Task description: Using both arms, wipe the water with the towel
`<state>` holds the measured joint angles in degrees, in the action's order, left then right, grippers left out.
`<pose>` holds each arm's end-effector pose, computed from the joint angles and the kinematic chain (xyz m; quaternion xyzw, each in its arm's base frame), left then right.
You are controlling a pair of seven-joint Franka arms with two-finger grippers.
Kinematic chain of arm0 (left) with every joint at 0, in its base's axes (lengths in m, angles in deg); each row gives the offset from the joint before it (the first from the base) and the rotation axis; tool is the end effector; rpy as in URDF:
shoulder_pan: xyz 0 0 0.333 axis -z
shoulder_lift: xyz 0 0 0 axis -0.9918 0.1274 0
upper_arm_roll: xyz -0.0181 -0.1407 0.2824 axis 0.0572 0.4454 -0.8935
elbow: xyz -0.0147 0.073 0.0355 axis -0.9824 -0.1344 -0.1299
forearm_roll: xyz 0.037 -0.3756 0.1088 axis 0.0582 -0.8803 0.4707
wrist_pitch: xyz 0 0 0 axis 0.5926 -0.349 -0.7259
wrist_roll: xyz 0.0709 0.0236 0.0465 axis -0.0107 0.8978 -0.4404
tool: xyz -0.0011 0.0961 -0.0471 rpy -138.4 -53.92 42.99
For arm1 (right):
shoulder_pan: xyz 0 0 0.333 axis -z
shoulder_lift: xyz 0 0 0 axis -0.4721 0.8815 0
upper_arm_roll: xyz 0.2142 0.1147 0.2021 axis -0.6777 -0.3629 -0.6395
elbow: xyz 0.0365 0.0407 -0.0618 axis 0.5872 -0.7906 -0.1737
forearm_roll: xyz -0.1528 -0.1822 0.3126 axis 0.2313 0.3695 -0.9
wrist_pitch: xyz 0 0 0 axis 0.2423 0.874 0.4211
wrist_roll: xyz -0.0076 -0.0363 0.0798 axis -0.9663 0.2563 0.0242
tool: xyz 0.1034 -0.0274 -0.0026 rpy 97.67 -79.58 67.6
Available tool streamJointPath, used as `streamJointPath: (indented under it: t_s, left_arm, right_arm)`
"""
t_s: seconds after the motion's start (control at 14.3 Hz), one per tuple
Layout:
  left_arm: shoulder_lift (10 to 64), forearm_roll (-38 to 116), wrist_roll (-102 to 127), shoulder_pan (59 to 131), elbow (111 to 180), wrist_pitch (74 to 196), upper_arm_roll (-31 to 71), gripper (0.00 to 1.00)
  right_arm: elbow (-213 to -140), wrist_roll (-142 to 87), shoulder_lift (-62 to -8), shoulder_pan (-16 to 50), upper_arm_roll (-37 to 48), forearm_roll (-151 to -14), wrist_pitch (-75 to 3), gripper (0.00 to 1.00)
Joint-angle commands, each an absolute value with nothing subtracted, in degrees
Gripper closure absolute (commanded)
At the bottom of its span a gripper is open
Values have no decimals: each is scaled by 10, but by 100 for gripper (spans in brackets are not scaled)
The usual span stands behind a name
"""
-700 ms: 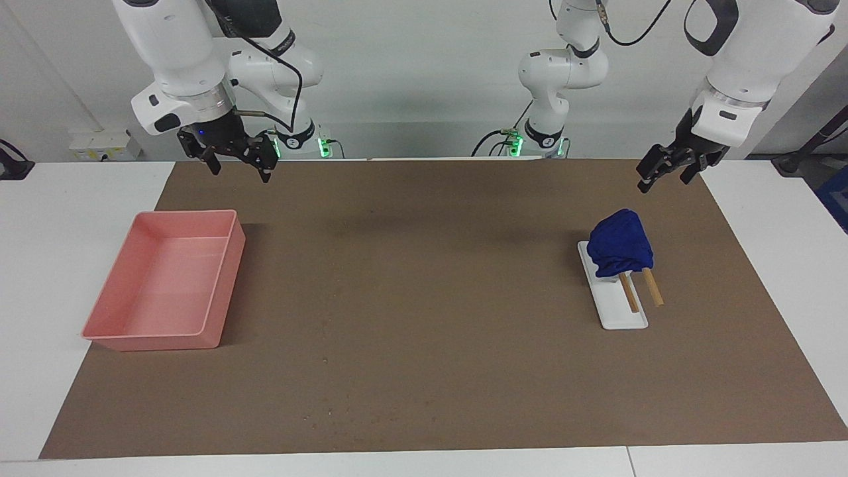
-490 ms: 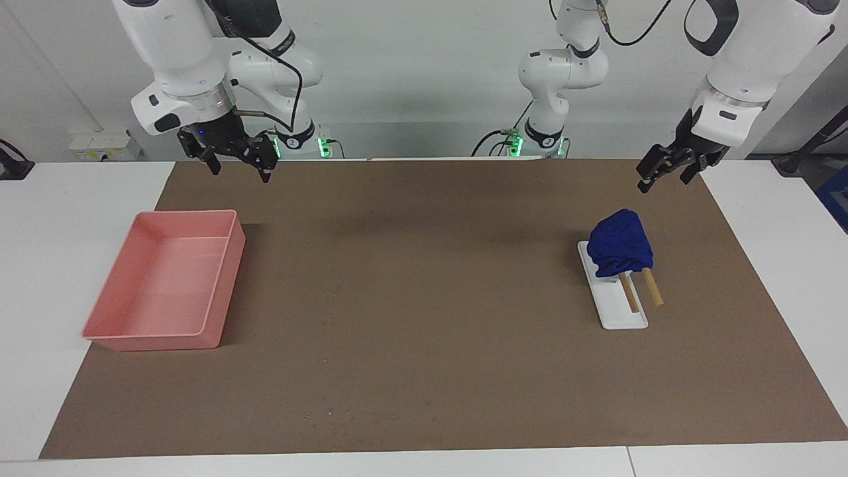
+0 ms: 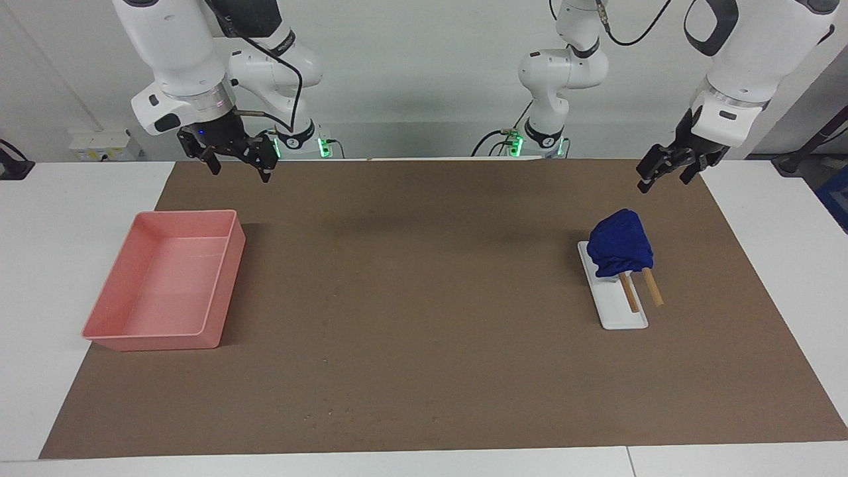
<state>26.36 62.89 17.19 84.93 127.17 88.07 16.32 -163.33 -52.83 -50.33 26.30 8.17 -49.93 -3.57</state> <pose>0.5548 -0.0187 0.6200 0.9967 0.0803 0.0040 0.0088 0.5409 0.0609 0.6190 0.9945 -0.0949 -0.0386 0.0228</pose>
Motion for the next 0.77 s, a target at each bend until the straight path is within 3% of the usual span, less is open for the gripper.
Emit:
streamJointPath:
  t_s: [0.0, 0.7]
  left_arm:
    - [249, 623, 172, 851, 1291, 894, 162, 0]
    - [243, 623, 169, 844, 1296, 871, 161, 0]
  right_arm:
    - [-1627, -516, -501, 274, 75, -498, -27, 0]
    - [-1627, -516, -501, 274, 75, -498, -27, 0]
